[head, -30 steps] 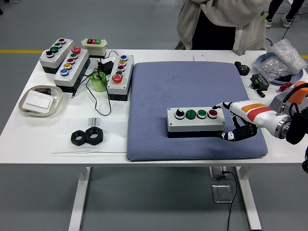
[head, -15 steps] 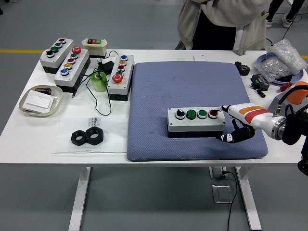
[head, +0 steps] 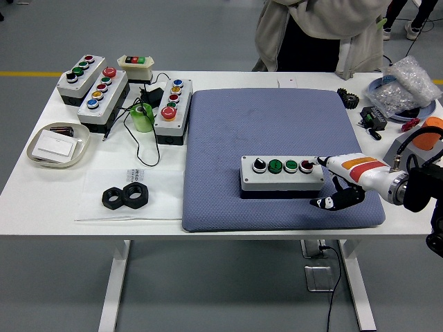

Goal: Pick up the button,place it on the desk,press the button,press the button

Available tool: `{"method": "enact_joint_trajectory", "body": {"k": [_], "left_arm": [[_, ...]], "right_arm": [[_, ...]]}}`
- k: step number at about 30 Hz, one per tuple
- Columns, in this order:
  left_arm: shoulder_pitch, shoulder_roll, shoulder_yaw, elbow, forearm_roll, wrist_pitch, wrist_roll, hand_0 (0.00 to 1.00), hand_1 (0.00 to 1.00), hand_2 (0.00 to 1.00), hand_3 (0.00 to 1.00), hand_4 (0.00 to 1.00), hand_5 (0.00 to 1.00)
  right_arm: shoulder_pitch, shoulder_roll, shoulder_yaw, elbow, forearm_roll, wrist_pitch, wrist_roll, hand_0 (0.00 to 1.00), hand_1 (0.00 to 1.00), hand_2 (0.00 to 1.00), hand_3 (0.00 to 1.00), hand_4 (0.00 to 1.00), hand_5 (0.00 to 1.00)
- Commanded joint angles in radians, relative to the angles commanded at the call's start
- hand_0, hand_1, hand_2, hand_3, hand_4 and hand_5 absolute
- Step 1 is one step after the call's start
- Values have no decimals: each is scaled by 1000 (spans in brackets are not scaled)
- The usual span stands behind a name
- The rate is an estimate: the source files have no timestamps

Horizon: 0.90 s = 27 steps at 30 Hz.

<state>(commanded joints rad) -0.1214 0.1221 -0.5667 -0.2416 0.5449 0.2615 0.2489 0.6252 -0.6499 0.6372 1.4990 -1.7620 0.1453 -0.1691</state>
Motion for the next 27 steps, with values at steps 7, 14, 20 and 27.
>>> {"method": "enact_joint_trajectory", "body": {"k": [7,14,20,27], "left_arm": [[0,0,0,0,-2,0,-1,695,690,797,826,752,998],[0,0,0,-1,0,0,1,695,691,797,827,751,998],[2,-1,-3,-1,5,0,3,695,691,797,826,751,998],[4,-2,-9,-2,14,0,6,695,691,797,826,751,998]], "right_arm": [[-7,-4,50,30,-11,-25,0,102,33,170,873,809,472],[6,-3,66,66,-14,-35,-5,103,34,171,874,808,473],[20,18,23,57,-10,-28,-8,104,35,172,874,807,472],[27,37,-2,33,-12,-27,-11,104,34,171,875,808,474]]}}
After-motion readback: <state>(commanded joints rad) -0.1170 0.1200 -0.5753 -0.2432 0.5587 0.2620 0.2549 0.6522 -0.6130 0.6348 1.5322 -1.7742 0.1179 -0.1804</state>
